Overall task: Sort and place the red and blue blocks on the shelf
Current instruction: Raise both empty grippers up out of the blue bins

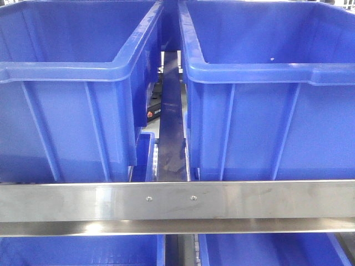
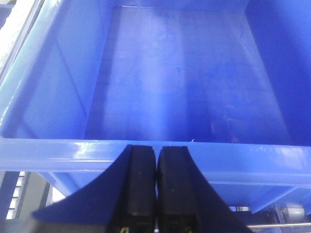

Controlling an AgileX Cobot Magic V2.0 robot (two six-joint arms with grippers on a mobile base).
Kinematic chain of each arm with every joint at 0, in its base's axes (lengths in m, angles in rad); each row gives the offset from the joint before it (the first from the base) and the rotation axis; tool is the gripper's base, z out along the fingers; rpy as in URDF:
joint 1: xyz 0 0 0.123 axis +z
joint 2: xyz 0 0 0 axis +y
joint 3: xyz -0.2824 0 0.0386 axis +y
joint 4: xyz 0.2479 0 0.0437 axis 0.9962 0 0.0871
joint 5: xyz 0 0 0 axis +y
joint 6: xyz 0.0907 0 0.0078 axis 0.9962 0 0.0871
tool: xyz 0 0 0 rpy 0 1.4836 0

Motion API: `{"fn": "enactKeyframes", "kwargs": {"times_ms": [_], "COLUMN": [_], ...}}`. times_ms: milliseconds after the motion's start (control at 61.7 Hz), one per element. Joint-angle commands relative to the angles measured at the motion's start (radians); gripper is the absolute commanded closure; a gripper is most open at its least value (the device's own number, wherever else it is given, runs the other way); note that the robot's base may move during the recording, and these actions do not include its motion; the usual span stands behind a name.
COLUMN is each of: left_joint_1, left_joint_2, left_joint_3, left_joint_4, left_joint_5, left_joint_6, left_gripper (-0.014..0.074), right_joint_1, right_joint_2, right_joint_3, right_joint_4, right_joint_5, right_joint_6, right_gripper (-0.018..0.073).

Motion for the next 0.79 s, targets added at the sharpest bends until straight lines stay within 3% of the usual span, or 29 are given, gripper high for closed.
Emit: {"fn": "enactKeyframes", "kwargs": {"times_ms": [0, 292, 778], "left_joint_1": [-0.002, -0.002, -0.002], "left_joint_2": [-0.004, -0.004, -0.004], "left_joint_3": [-0.03, -0.03, -0.03], "left_joint_4": [0.005, 0.005, 0.005], "left_joint_5": [-0.078, -0.08, -0.08], "left_joint_6": [-0.003, -0.003, -0.003], "left_gripper": [0.0463, 0.0463, 0.0463], "right_joint_1": [0.008, -0.013, -0.122], "right_joint_2": [-0.006, -0.13, -0.62], "right_joint_3": [-0.029, 0.011, 0.34], "right_joint_4": [-0.012, -0.042, -0.032], "right_joint_5": [-0.088, -0.046, -0.047], "right_joint_6": [-0.007, -0.025, -0.025], "right_gripper": [0.0504, 0.0504, 0.0504]}}
